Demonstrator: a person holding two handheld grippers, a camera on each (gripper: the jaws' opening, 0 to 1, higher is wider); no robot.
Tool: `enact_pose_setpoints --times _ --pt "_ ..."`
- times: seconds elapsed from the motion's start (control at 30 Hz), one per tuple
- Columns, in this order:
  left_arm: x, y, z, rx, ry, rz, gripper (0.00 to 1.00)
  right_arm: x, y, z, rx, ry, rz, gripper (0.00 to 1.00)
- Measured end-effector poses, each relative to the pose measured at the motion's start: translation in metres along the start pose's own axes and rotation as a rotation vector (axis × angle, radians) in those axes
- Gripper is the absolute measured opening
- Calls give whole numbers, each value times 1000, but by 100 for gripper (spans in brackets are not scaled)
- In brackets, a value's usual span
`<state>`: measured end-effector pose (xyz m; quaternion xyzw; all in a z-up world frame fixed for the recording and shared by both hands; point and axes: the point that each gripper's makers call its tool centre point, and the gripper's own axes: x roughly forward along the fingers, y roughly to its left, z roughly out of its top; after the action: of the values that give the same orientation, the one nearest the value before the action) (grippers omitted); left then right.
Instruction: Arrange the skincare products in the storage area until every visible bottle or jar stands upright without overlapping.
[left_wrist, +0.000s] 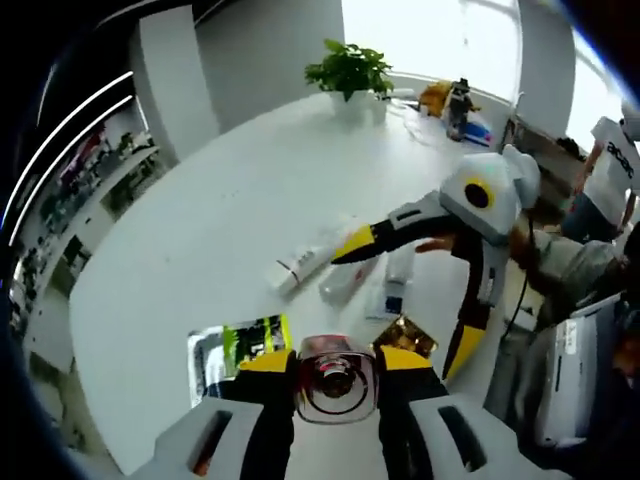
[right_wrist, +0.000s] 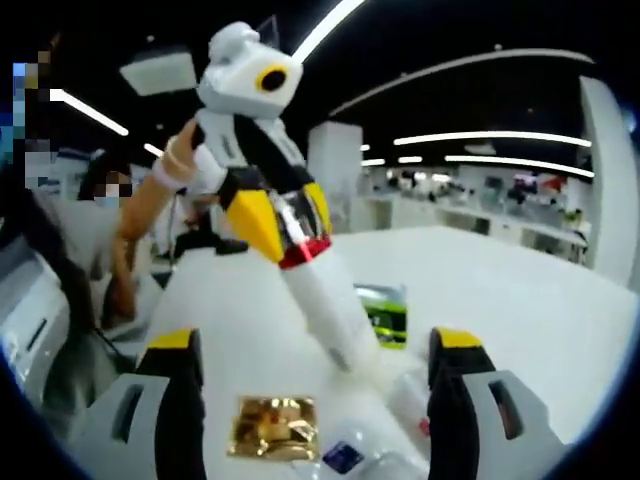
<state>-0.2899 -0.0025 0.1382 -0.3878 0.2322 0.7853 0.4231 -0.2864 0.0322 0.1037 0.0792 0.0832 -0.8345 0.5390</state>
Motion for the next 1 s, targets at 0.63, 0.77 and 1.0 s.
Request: enact_pose_setpoints --times 0.63,0.77,1.0 --pt "25 -1 43 -62 -130 -40 31 46 -30 10 147 -114 -83 92" --pt "32 -4 49 -76 -187 -32 31 50 -31 5 140 -68 -87 89" --pt "34 10 61 -117 -290 -15 31 55 -44 11 135 -100 -133 83"
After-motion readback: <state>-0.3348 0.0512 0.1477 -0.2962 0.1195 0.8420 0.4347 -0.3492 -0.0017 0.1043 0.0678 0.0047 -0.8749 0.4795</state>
